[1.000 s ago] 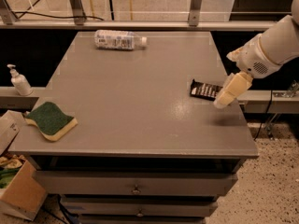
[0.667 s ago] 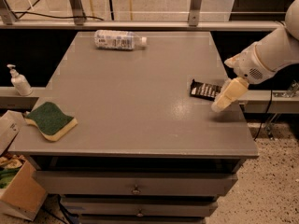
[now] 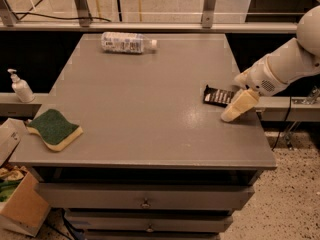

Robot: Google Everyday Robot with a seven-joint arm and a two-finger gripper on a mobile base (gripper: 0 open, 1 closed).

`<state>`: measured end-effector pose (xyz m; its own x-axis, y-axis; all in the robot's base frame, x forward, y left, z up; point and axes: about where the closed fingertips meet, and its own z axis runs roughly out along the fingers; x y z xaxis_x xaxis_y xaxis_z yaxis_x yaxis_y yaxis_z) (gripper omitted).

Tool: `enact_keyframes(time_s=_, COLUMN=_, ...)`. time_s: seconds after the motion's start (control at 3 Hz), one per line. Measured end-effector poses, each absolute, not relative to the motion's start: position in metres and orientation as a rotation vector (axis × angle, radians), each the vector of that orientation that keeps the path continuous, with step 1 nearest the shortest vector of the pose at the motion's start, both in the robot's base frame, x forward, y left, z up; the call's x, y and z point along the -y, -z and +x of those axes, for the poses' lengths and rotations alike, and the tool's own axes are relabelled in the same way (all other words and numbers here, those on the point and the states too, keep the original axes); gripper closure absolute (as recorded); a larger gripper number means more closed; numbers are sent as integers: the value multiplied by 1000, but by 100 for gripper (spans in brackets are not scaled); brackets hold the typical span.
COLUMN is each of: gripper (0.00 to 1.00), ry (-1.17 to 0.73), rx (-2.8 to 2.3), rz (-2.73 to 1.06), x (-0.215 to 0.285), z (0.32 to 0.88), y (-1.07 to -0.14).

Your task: Move rxbar chocolate near blue plastic bottle

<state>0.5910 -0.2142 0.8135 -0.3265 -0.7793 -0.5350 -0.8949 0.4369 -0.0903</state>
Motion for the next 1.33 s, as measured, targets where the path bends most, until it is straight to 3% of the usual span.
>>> enact_keyframes(time_s=0.33, gripper=56, ry=-329, rx=-2214, rz=-1381, x=211, z=593, y=-811)
enact_keyframes(time_s=0.67, gripper=79, ry=-329, rx=-2214, rz=-1381, x=211, z=593, y=-819)
enact_keyframes(time_s=1.0, gripper=99, ry=-327, rx=-2222, rz=-1370, x=213, z=590, y=-832)
enact_keyframes(time_s=1.33, gripper=100, ry=-332, rx=-2221, rz=-1347, x=217, z=580, y=-869)
